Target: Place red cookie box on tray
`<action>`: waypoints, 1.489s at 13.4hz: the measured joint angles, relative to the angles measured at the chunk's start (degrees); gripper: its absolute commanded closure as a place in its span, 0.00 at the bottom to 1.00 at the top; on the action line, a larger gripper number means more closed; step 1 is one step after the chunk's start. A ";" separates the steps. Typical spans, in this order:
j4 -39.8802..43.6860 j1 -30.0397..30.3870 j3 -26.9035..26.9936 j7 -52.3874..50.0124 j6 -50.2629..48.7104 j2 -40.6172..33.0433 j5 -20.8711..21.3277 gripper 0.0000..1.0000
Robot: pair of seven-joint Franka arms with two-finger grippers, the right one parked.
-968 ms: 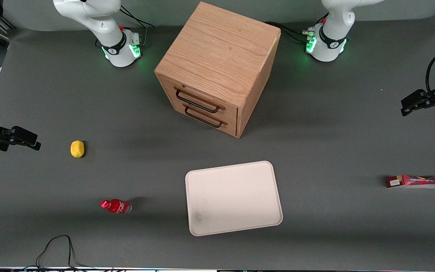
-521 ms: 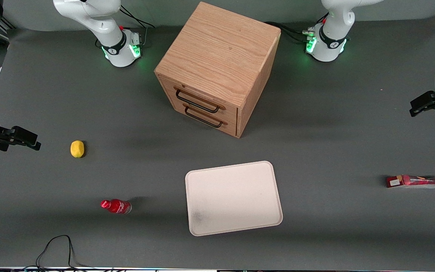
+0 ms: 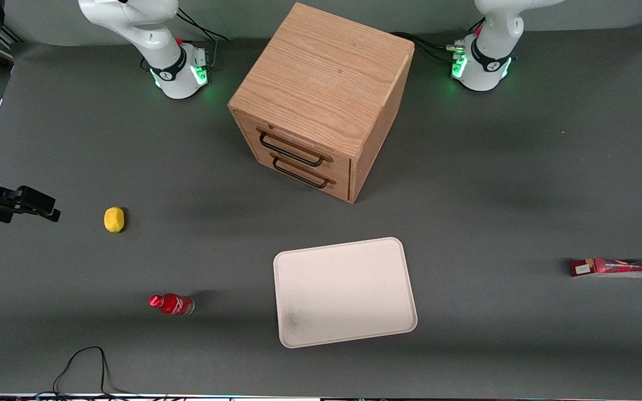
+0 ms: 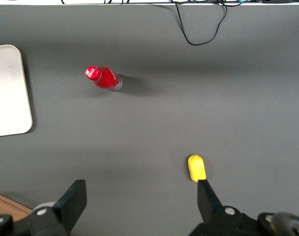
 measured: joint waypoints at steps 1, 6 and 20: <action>0.31 0.57 0.70 7.81 2.79 2.35 -0.03 0.00; 4.13 1.76 1.07 39.49 12.29 14.68 -0.16 0.01; 16.47 2.32 0.93 51.66 13.39 31.39 -7.05 0.06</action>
